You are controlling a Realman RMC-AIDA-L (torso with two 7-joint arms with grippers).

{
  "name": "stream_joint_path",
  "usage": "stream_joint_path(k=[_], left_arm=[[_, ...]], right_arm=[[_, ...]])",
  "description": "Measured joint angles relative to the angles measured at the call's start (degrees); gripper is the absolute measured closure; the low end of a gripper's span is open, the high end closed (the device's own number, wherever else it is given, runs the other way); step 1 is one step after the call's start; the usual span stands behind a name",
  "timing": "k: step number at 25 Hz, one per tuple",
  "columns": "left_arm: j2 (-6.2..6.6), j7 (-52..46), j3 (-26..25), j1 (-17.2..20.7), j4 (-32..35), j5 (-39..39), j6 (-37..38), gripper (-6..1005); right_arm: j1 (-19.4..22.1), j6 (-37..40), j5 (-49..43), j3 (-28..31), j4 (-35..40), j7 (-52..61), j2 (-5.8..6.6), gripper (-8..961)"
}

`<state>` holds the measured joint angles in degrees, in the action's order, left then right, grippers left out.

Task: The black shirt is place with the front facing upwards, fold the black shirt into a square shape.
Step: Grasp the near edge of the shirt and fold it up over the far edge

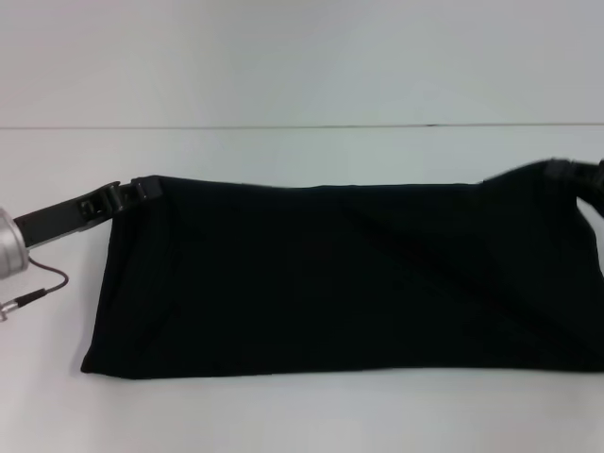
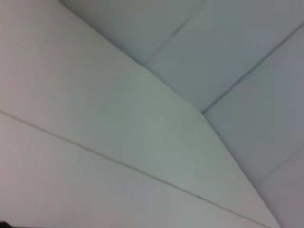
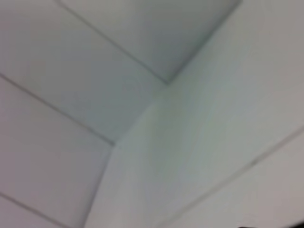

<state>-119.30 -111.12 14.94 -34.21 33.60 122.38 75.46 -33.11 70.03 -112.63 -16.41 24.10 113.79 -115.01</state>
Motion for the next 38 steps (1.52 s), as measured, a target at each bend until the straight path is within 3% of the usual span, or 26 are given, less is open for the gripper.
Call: stream_joint_path(k=[4, 9, 12, 18, 38], left_arm=[[-1.09, 2.7, 0.1, -1.1, -1.6, -1.3, -5.6, 949], [-2.89, 6.9, 0.2, -1.9, -3.8, -4.7, -13.1, 947], [-3.68, 9.1, 0.2, -2.0, -4.2, -7.3, -16.1, 945], [-3.91, 10.8, 0.2, -2.7, -4.9, -9.3, -18.6, 943], [-4.69, 18.8, 0.2, -4.9, -10.3, -14.3, -27.4, 934]], right_arm=[[-1.1, -4.3, 4.2, -0.3, -2.0, -4.3, -0.65, 908], [-2.6, -12.5, 7.6, 0.0, -2.8, -12.0, -3.66, 908], [-3.0, -14.7, 11.1, -0.1, -3.3, -15.8, -4.53, 908], [-3.8, -16.1, 16.5, -0.4, -5.4, -19.6, -4.53, 908], [-8.4, -24.9, 19.3, -0.4, -9.2, -28.5, -5.05, 909]])
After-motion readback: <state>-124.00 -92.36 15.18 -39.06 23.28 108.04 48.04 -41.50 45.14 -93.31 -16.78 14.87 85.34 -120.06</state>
